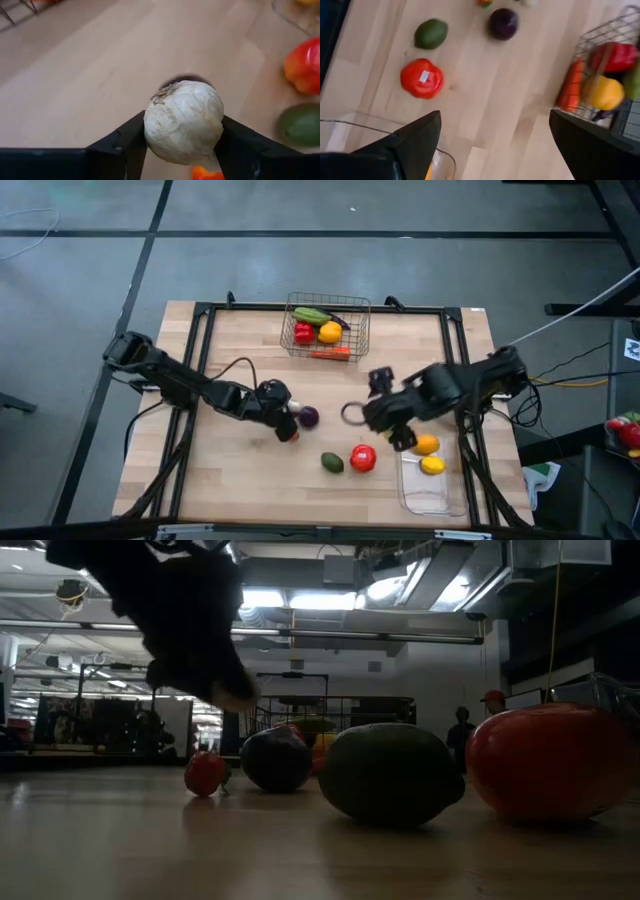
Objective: Sort produce into baskets
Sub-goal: Put the white garlic into the wire basket
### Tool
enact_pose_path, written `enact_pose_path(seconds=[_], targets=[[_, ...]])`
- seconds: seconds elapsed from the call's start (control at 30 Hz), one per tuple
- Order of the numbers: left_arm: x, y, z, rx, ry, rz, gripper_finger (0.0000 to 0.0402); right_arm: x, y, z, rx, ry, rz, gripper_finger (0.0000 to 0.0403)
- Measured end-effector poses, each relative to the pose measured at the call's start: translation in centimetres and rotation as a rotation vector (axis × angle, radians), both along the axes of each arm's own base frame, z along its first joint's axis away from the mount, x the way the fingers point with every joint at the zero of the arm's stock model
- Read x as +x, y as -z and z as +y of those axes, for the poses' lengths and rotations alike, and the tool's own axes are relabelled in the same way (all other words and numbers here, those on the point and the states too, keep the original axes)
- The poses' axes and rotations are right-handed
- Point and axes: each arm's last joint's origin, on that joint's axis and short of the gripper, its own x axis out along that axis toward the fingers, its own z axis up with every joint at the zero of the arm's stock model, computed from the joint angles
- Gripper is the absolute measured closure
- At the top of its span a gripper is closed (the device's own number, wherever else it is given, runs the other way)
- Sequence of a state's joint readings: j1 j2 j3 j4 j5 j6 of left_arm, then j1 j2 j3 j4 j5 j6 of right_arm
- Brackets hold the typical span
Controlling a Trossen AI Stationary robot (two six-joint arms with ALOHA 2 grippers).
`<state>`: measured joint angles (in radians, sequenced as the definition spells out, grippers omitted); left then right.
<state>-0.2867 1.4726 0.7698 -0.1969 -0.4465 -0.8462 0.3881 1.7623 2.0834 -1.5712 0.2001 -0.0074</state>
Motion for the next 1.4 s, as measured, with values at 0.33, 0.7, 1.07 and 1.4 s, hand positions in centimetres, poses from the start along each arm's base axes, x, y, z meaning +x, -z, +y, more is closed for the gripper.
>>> enact_pose_path(seconds=[0.33,0.7,1.07,1.4], targets=[[2.0,-2.5,2.6,0.071,-0.014,-0.046,0.0207,-4.9,-1.5,-4.7,0.055,0.113,-0.275,0.0036],[4.6,-6.6,9.9,0.333,-0.054,-0.232,0.0206,-6.6,7.8,-7.7,0.268,0.199,-0.497,0.0036],[2.9,-6.5,18.3,0.536,-0.175,-0.077,0.0206,-5.8,13.8,-7.5,0.354,0.237,-0.499,0.0036],[2.9,-2.4,20.9,0.413,-0.221,0.069,0.0206,-5.4,14.2,-7.4,0.376,0.228,-0.564,0.0035]])
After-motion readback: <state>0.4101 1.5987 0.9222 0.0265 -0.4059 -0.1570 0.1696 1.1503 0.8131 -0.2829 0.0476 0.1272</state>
